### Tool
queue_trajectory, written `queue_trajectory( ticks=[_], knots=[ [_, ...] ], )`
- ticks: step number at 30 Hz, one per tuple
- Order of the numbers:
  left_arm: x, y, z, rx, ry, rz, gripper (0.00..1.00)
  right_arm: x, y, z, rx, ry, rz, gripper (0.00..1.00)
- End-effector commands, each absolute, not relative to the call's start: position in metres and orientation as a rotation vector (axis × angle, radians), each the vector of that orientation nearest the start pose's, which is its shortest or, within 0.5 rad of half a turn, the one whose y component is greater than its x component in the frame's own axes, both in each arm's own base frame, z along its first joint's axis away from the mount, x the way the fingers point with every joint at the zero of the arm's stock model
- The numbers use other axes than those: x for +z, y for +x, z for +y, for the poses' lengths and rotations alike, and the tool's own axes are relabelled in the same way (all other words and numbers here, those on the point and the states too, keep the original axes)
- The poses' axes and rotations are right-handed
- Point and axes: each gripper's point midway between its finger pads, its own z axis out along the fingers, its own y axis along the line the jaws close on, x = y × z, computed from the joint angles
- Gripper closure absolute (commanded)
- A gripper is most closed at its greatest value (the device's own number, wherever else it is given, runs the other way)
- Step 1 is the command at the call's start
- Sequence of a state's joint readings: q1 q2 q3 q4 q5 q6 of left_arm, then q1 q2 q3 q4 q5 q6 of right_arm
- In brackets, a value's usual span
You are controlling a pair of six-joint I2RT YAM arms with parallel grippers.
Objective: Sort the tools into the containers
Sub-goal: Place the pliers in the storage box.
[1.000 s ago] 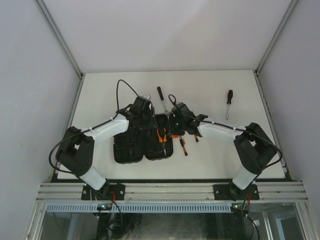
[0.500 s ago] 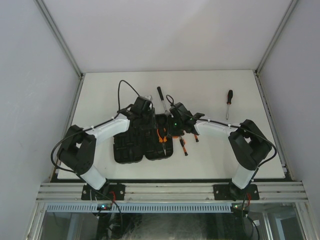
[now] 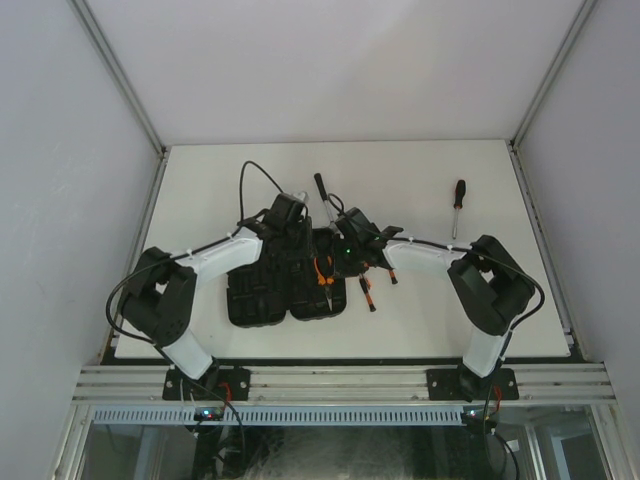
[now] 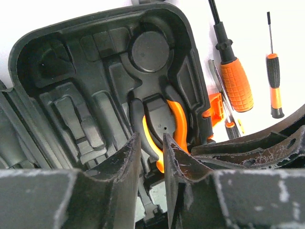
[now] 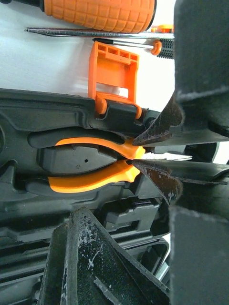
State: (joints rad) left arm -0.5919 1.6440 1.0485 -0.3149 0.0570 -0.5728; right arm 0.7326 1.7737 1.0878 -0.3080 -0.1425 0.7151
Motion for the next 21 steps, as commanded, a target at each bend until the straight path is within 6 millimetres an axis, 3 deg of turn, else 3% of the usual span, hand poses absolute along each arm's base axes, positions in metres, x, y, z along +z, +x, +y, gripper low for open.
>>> queue_trajectory(
  ticks=[1, 12, 21],
  knots=[
    [0.079, 0.319, -0.258, -0.574, 0.090, 2.529, 0.71, 0.049, 0.280, 0.316, 0.671, -0.073, 2.693, 0.84],
    [0.067, 0.312, -0.260, -0.555, 0.083, 2.566, 0.74, 0.030, 0.275, 0.302, 0.488, -0.097, 2.750, 0.89],
    [0.065, 0.311, -0.256, -0.497, 0.081, 2.589, 0.77, 0.025, 0.272, 0.302, 0.463, -0.100, 2.762, 0.90]
  ],
)
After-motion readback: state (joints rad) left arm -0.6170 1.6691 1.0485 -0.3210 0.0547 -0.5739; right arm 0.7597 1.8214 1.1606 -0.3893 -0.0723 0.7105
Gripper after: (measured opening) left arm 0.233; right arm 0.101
